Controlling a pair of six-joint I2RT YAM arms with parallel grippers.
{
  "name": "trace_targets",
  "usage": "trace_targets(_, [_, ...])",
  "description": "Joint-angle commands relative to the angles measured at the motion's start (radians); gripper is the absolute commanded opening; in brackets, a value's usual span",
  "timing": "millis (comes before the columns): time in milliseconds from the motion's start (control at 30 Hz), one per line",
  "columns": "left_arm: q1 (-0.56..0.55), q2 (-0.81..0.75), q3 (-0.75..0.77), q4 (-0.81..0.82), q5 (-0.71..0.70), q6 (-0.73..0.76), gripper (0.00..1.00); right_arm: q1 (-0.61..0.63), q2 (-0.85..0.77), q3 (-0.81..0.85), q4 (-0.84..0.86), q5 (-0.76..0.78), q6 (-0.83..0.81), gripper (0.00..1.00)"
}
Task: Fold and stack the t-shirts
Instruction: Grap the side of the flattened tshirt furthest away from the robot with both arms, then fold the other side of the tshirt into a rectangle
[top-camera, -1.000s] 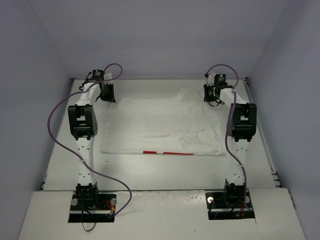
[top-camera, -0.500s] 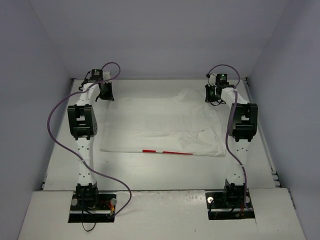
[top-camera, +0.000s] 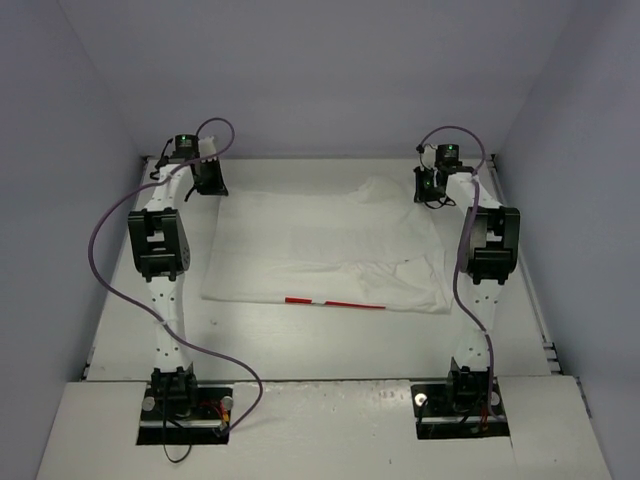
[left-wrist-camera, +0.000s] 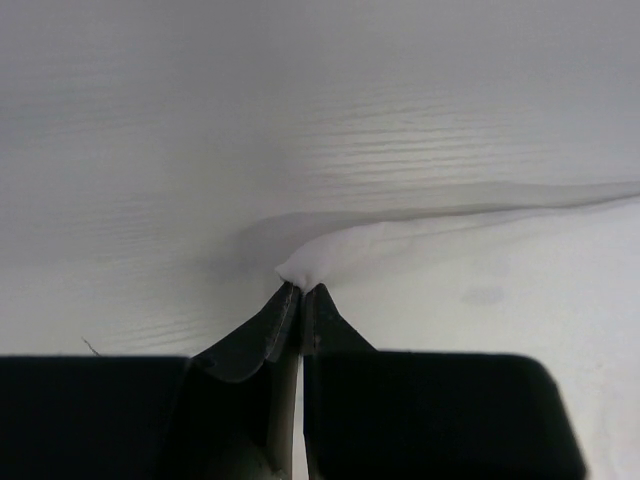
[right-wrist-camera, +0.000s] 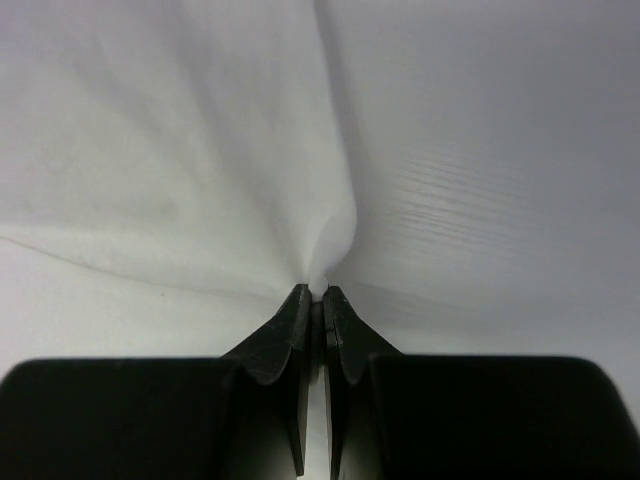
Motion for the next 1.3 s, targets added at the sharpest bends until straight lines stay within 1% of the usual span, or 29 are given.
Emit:
trace_targets(0, [0.016, -0.184, 0.001, 0.071, 0.038, -0.002, 0.0, -0.018, -0.146, 0.005, 0.009, 0.004, 0.001, 0.0])
trace_targets(200, [0.016, -0.242, -0.067, 0.076, 0.037, 0.006, 0.0, -0.02, -0.204, -0.032, 0.009, 0.0, 0.005, 0.0])
trace_targets(567, [0.024, -0.351, -0.229, 0.075, 0.032, 0.004, 0.0, -0.04, -0.327, -0.219, 0.011, -0.026, 0.021, 0.0])
trace_targets(800, [0.026, -0.432, -0.321, 0.075, 0.041, -0.005, 0.0, -0.04, -0.421, -0.32, 0.016, -0.016, 0.036, 0.0])
trace_targets(967, [0.026, -0.486, -0.376, 0.074, 0.024, -0.013, 0.0, -0.04, -0.479, -0.386, 0.016, 0.001, 0.073, 0.0])
trace_targets(1067, [0.026, -0.515, -0.436, 0.075, 0.005, -0.021, 0.0, -0.04, -0.525, -0.458, 0.017, 0.025, 0.095, 0.0])
trace_targets(1200, [0.026, -0.561, -0.527, 0.078, -0.043, -0.039, 0.0, -0.041, -0.556, -0.508, 0.02, 0.081, 0.136, 0.0])
trace_targets(1267, [0.026, -0.577, -0.569, 0.091, -0.064, -0.043, 0.0, -0.041, -0.562, -0.525, 0.02, 0.078, 0.143, 0.0])
